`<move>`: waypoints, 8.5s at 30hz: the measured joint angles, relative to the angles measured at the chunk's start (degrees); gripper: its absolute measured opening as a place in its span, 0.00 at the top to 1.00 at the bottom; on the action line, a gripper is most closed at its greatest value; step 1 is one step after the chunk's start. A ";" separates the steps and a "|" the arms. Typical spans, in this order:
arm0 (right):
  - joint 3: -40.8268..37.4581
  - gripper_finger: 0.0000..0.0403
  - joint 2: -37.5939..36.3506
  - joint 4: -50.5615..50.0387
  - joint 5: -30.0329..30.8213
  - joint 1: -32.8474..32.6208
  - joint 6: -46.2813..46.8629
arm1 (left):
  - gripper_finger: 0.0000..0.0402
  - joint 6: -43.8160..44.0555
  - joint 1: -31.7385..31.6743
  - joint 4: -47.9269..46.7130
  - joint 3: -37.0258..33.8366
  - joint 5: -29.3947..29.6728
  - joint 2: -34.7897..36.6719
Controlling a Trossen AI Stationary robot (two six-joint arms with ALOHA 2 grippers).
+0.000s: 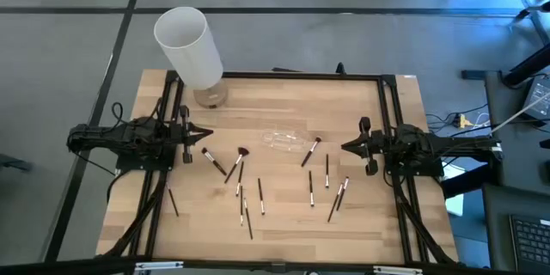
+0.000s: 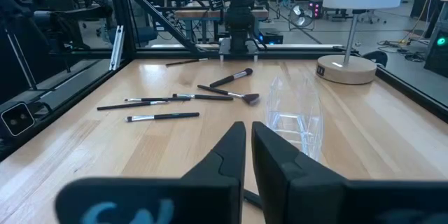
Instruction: Put items in baskets/containers
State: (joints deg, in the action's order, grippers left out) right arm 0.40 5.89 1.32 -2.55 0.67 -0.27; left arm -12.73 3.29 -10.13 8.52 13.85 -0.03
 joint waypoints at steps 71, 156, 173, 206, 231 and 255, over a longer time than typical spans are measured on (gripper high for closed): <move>0.01 0.93 -0.01 0.00 0.00 0.01 -3.02 | 0.98 0.00 -0.02 0.00 0.00 0.00 0.00; 1.51 0.93 26.73 -1.70 24.41 16.92 42.40 | 0.57 13.51 -7.01 -7.34 83.46 7.44 -110.77; 19.87 0.93 25.33 -16.54 31.24 23.52 24.43 | 0.57 22.01 -7.16 -27.97 117.20 -2.38 -139.63; 33.92 0.53 25.07 -32.83 31.33 27.32 25.48 | 0.58 24.94 -4.71 -33.34 123.48 5.70 -145.96; 33.90 0.57 25.09 -31.94 30.82 27.30 25.53 | 0.58 28.07 -6.07 -35.19 120.28 1.45 -146.97; 33.86 0.57 25.09 -31.75 30.85 27.30 25.02 | 0.86 23.27 -6.49 -29.90 121.85 0.40 -147.73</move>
State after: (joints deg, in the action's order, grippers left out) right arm 34.26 30.98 -30.43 28.30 27.97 24.74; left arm 10.54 -3.20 -40.03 130.37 14.24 -147.76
